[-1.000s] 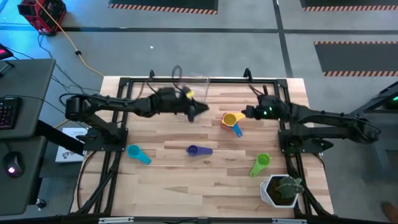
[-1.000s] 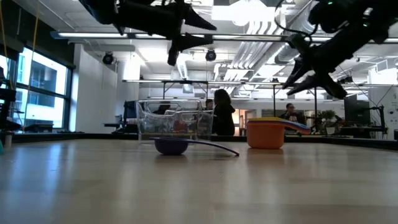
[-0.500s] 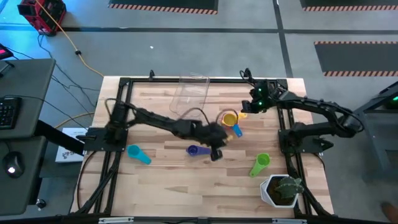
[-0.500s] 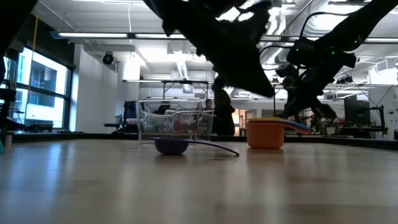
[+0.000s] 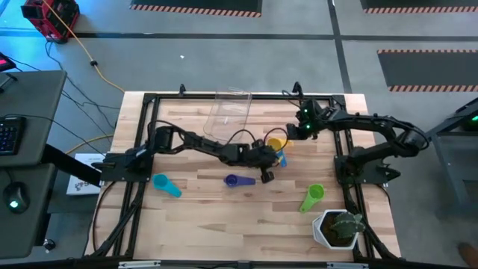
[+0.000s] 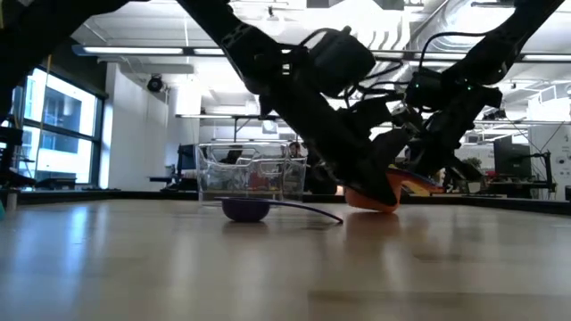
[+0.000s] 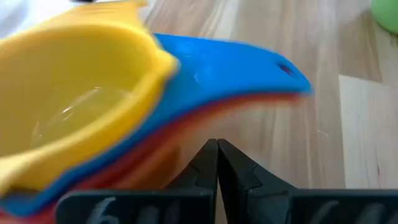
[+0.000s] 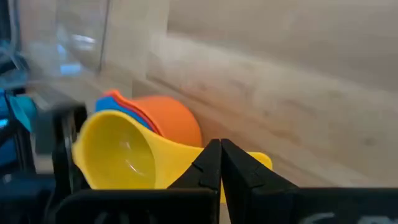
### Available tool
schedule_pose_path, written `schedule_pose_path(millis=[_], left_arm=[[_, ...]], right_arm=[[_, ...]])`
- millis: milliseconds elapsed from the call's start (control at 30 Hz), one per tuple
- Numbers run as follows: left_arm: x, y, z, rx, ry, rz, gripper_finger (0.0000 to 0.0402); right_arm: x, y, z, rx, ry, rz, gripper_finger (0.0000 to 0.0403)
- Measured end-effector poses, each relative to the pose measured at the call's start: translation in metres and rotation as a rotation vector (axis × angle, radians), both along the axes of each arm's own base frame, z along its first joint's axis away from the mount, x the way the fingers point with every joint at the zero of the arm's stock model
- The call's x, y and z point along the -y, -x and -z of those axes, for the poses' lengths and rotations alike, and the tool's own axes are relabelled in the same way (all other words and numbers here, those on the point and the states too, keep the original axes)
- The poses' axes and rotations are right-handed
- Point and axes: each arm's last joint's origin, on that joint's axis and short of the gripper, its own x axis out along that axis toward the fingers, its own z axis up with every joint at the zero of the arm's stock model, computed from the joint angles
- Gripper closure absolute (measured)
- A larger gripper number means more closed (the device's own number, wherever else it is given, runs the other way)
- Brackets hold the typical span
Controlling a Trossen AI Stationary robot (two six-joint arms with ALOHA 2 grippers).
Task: Nest measuring cups in basket
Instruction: Stack the yellow measuring cup on top of the blue measuring cup
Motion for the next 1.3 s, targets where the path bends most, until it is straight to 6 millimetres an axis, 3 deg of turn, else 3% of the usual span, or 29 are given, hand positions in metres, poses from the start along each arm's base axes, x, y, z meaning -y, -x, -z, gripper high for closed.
schedule_pose_path(millis=[433, 600, 933, 1100, 1300], left_arm=[[-0.009, 0.001, 0.000, -0.009, 0.013, -0.014, 0.0401], [-0.012, 0.000, -0.001, 0.006, 0.012, -0.020, 0.0401], [-0.019, 0.000, -0.002, 0.018, 0.012, -0.035, 0.0401], [-0.018, 0.000, -0.001, 0.018, 0.012, -0.034, 0.0401], [-0.017, -0.001, -0.002, 0.022, 0.013, -0.031, 0.0401]], right_arm=[[-0.007, 0.000, -0.011, 0.059, -0.033, -0.026, 0.0403], [-0.017, 0.003, -0.011, 0.011, -0.071, -0.049, 0.0403], [-0.041, -0.013, -0.017, 0.031, -0.076, -0.113, 0.0403], [-0.033, 0.001, -0.031, 0.026, 0.038, 0.011, 0.0403], [-0.013, 0.008, -0.024, -0.064, 0.120, 0.187, 0.0403]])
